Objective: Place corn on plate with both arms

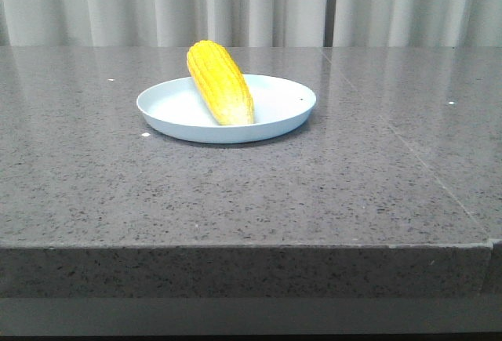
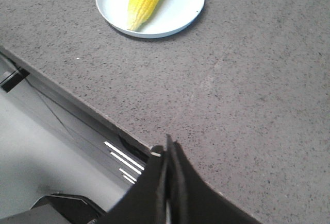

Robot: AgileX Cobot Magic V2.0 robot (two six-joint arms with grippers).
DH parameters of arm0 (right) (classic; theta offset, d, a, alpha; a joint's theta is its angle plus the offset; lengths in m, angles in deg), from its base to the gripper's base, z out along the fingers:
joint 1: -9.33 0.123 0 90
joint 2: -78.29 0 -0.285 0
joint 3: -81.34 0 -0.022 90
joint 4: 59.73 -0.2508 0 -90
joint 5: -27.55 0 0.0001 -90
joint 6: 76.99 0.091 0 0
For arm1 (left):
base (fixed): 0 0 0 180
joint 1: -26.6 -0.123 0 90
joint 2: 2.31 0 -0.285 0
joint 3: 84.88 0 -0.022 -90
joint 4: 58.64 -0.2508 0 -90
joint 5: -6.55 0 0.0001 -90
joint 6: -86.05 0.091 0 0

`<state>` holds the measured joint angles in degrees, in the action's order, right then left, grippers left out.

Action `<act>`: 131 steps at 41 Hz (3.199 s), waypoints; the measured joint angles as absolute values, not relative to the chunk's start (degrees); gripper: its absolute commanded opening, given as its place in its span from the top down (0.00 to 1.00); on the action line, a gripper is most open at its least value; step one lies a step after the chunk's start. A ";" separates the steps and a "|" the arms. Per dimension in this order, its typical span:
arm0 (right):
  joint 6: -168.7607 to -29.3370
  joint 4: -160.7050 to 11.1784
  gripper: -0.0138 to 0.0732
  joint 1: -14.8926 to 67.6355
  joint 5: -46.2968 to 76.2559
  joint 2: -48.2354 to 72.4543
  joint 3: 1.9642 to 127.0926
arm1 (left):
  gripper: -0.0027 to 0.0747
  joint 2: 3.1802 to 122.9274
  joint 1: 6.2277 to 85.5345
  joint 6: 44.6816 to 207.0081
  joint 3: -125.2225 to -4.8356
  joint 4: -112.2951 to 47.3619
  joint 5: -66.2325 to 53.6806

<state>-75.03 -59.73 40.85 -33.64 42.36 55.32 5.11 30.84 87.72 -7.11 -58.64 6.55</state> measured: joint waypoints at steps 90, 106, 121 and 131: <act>-75.03 -61.64 0.92 8.91 30.04 71.12 2.68 | 0.99 5.11 30.84 87.72 -7.11 -58.64 6.86; -75.03 -61.43 0.92 8.91 32.20 71.12 2.64 | 0.99 5.11 30.84 87.72 -7.11 -58.64 6.86; -75.03 -61.41 0.92 8.91 32.20 71.12 2.64 | 0.99 5.11 30.84 87.72 -7.11 -58.64 6.86; -75.03 -61.31 0.92 8.91 32.24 71.12 2.64 | 0.99 5.11 29.34 87.72 -7.11 -58.64 6.86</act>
